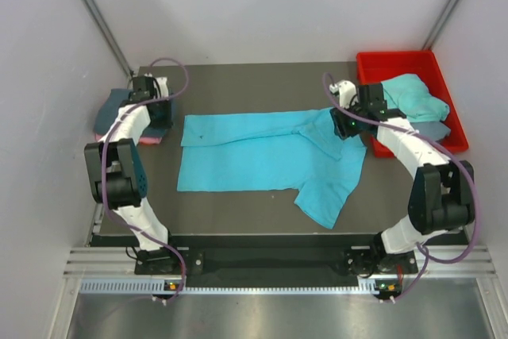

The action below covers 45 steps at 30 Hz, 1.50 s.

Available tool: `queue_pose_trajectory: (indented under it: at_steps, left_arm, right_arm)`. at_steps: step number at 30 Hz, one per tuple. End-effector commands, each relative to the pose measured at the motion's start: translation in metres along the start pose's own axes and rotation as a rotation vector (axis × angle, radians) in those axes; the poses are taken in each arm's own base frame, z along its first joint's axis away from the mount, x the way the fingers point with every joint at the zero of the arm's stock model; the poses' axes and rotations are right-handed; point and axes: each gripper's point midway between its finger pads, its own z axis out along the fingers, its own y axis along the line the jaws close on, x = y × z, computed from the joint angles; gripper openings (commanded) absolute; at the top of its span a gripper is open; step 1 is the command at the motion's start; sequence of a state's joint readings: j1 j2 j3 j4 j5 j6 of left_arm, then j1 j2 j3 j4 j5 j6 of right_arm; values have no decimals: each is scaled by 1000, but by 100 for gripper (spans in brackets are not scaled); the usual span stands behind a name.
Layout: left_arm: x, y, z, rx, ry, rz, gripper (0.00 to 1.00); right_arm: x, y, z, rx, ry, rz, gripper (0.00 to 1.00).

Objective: Fold and stack the t-shirts
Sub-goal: Fold the tshirt

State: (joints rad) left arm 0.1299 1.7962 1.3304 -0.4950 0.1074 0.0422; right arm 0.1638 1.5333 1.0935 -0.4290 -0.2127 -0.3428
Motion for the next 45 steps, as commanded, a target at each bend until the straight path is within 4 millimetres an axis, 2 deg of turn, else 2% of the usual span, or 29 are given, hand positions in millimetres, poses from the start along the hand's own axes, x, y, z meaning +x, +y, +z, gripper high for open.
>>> queue_pose_trajectory:
  at_steps: [1, 2, 3, 8, 11, 12, 13, 17, 26, 30, 41, 44, 45]
  left_arm:
    - [-59, -11, -13, 58, -150, 1, 26]
    - [-56, -17, -2, 74, -121, -3, 26]
    - [-69, -22, -2, 89, -142, 0, 26]
    - [-75, -52, 16, 155, -121, 2, 27]
    - [-68, -72, 23, 218, -97, -6, 26]
    - [-66, -76, 24, 230, -91, -5, 26]
    - [-63, -80, 25, 239, -84, -6, 26]
    - [-47, -93, 28, 269, -46, -2, 26]
    - [-3, -97, 29, 286, 56, -38, 26]
    - [-1, -95, 28, 274, 57, -39, 26]
    - [-6, -93, 33, 264, 51, -47, 25]
    - [-7, -94, 34, 266, 51, -50, 25]
    - [-6, -94, 35, 267, 54, -51, 25]
  right_arm:
    - [-47, -4, 5, -13, -98, -5, 45]
    - [-51, -3, 10, -28, -108, -1, 45]
    - [-53, -4, 15, -37, -110, 11, 45]
    - [-64, -3, 55, -89, -90, 36, 43]
    - [-68, 1, 72, -132, -73, 55, 42]
    - [-63, 3, 82, -153, -53, 68, 42]
    - [-71, 4, 83, -163, -64, 65, 42]
    - [-76, 10, 95, -202, -59, 80, 41]
    - [-76, 32, 117, -268, -39, 98, 41]
    - [-73, 40, 125, -286, -18, 93, 40]
    - [-74, 36, 126, -256, -20, 80, 38]
    - [-74, 35, 125, -254, -23, 82, 26]
    - [-75, 35, 125, -253, -25, 80, 15]
